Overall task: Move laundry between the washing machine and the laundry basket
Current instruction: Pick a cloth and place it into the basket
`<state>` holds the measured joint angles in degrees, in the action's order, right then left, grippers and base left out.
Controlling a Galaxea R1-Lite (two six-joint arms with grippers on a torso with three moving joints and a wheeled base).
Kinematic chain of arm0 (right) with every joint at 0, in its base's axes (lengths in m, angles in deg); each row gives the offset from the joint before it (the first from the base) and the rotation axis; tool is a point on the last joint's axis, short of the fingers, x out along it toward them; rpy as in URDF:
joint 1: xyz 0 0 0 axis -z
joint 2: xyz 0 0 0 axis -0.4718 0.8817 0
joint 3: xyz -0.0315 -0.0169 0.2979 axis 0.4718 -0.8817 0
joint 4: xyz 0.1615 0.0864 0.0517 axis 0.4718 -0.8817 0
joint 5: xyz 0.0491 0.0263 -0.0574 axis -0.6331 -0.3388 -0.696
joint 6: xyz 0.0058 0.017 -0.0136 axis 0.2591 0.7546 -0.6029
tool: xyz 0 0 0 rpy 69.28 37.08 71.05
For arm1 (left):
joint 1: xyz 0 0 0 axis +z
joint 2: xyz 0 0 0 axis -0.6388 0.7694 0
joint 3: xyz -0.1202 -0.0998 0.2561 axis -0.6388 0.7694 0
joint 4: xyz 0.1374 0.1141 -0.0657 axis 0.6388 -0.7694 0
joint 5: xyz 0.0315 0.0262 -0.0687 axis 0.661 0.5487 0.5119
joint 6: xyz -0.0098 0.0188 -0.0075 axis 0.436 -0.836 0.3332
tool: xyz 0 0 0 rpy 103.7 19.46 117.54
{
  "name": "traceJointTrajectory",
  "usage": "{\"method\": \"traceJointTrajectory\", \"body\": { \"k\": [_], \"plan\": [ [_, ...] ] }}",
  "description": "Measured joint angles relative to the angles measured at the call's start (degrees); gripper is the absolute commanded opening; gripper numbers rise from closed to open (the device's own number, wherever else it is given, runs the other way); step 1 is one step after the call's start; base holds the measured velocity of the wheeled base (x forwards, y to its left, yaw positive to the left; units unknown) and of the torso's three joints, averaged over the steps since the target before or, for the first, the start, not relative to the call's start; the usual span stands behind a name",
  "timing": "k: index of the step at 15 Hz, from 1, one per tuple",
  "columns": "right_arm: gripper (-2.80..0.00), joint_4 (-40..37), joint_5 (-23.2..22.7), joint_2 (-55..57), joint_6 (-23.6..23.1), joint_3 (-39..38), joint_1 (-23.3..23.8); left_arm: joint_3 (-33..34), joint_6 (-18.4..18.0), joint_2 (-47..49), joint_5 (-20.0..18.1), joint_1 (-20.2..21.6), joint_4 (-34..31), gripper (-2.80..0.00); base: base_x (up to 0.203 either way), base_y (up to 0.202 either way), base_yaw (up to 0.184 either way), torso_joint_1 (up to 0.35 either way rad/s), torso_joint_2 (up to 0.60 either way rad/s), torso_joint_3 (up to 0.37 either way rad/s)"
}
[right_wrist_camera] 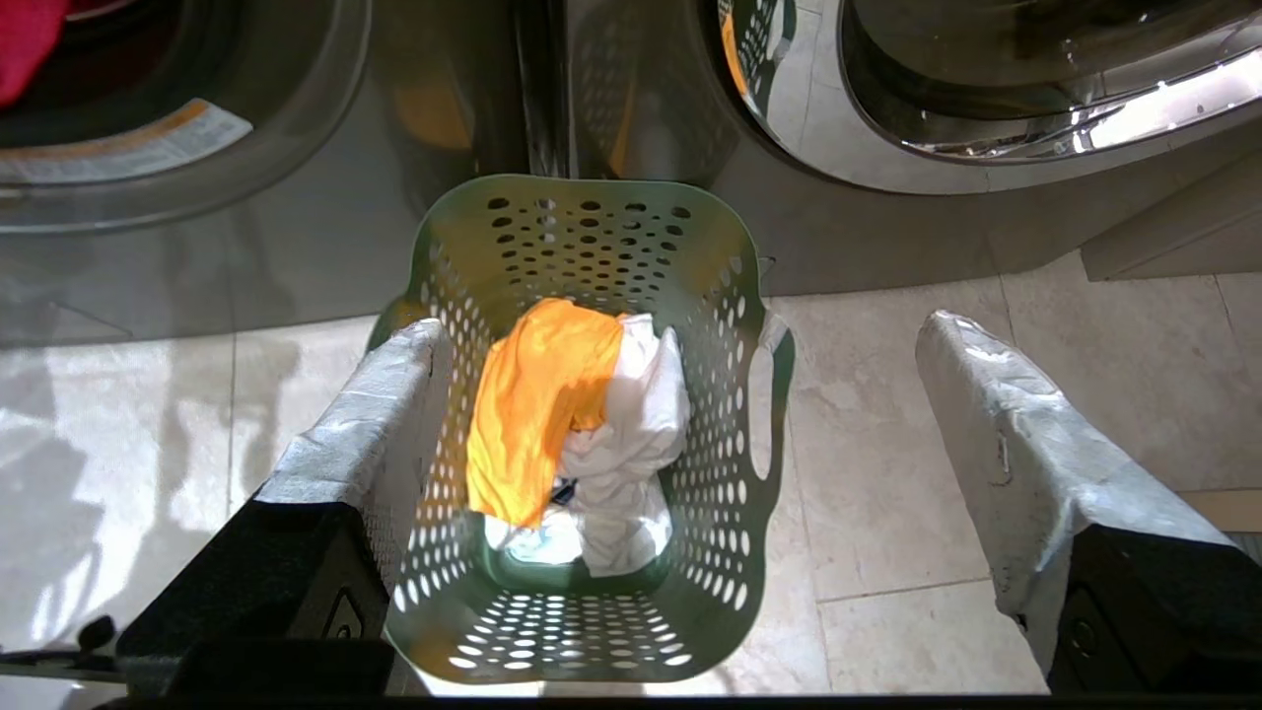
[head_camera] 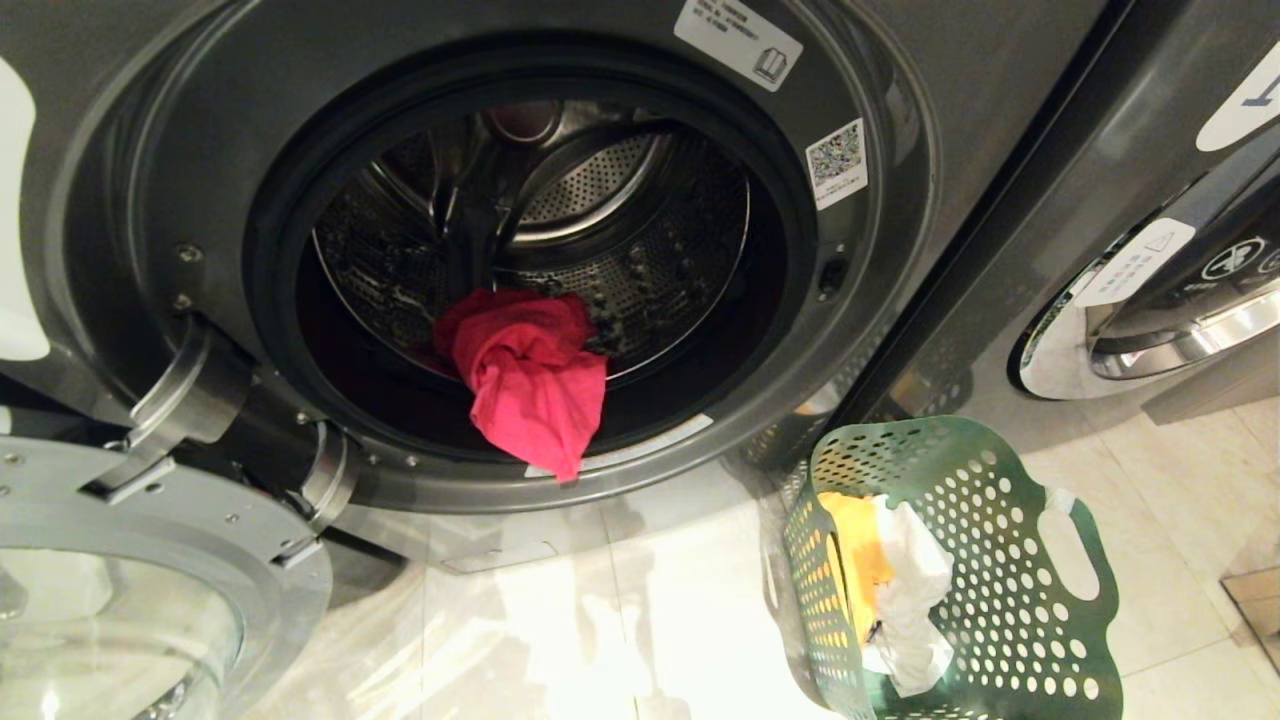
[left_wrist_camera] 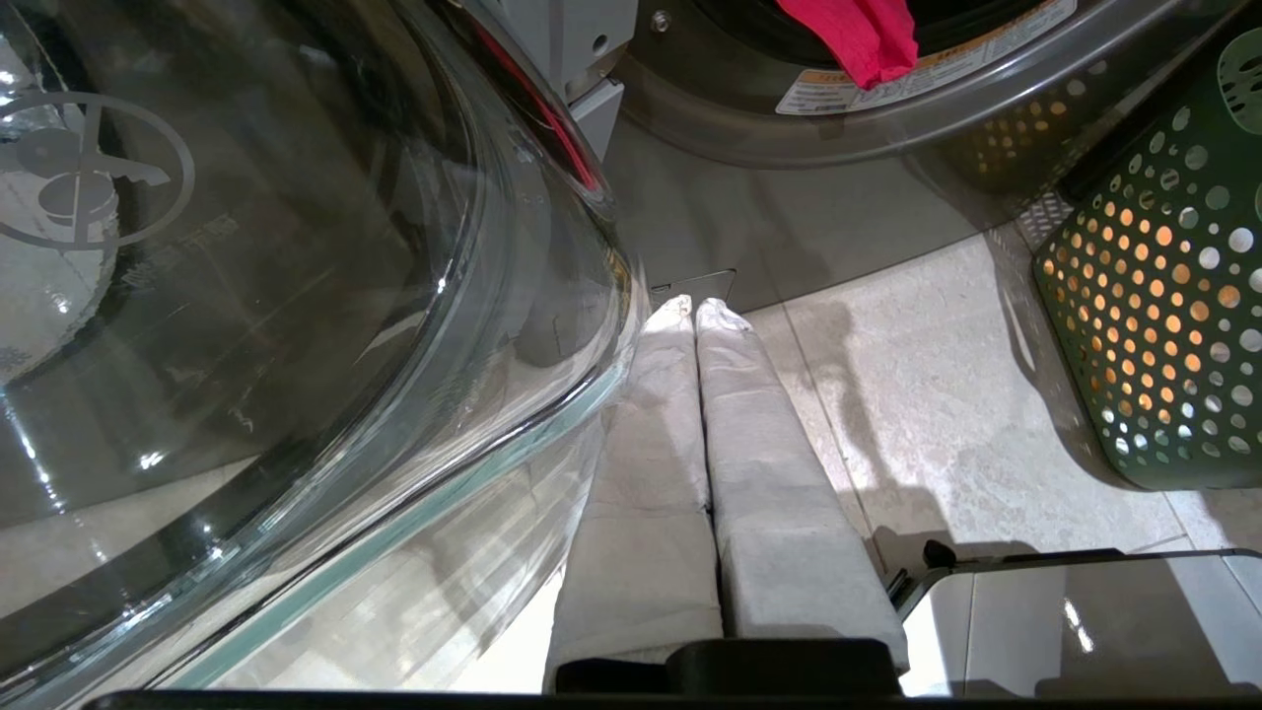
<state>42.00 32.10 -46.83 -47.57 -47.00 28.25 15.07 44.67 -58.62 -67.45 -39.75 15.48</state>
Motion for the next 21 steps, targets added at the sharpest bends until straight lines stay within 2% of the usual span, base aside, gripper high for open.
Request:
{"method": "traceJointTrajectory", "body": {
  "k": [10, 21],
  "plan": [
    [0.0, 0.1, -0.1, -0.3, -0.8, -0.5, 0.0, 0.0, 0.0, 0.0, -0.1, 0.0, 0.2, -2.8, 0.0, -0.002, 0.007, 0.001, 0.0, 0.0],
    [0.0, -0.1, 0.0, -0.2, -0.3, -1.2, 0.1, 0.0, 0.0, 0.0, 0.3, 0.0, 0.1, -2.8, 0.0, -0.008, 0.168, 0.002, 0.0, 0.004]
  ]
}}
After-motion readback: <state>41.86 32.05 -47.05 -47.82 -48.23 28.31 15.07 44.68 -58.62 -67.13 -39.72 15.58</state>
